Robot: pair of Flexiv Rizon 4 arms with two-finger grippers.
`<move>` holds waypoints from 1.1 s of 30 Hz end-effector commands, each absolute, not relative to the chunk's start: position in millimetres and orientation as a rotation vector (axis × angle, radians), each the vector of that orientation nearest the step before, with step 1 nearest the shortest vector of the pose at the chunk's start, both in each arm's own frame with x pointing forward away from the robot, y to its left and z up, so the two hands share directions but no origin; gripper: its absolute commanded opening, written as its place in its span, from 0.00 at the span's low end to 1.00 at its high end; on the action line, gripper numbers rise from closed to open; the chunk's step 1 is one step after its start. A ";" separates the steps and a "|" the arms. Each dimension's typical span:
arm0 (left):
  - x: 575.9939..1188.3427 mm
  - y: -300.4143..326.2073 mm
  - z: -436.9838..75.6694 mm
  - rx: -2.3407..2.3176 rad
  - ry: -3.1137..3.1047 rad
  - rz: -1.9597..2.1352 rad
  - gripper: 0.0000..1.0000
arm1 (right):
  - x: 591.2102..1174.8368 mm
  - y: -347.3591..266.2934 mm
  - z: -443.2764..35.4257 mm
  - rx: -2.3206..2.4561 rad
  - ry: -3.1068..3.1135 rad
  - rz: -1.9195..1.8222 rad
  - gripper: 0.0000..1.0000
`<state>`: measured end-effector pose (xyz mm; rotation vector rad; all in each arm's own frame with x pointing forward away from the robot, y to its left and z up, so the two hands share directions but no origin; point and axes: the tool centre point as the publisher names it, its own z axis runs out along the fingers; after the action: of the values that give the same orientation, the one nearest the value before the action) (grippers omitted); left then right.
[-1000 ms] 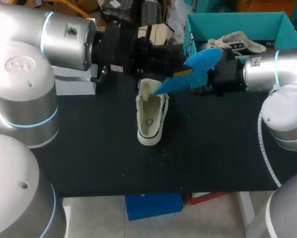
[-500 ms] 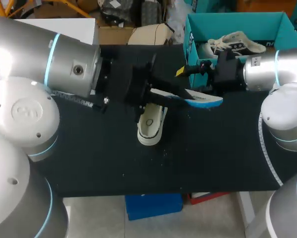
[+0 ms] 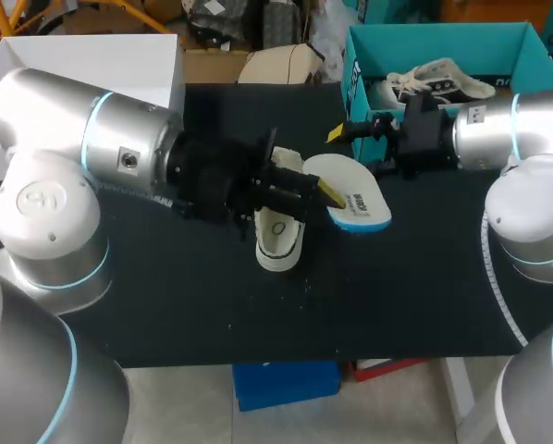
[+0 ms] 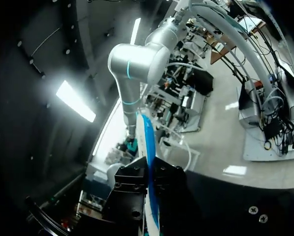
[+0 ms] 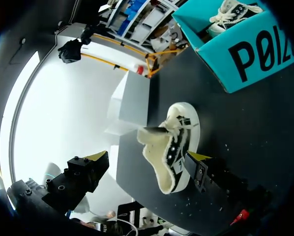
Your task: Take the shoe out of the shoebox, open the shoe tongue, remove and reinsert the insole, then place the shoe into the shoebox
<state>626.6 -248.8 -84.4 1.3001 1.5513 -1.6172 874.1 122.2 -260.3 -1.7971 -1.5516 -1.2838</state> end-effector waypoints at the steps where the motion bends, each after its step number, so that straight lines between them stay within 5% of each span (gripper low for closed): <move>1: 627.1 -249.6 -85.5 1.302 1.549 -1.616 0.00 | 873.6 122.4 -261.1 -1.796 -1.550 -1.287 1.00; 33: 619.9 -247.1 -150.2 1.463 1.286 -1.301 0.00 | 873.6 122.4 -261.1 -1.796 -1.550 -1.287 1.00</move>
<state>621.8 -236.2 -137.9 1.4416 1.3473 -1.3702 874.0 121.5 -260.3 -1.7953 -1.5514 -1.2837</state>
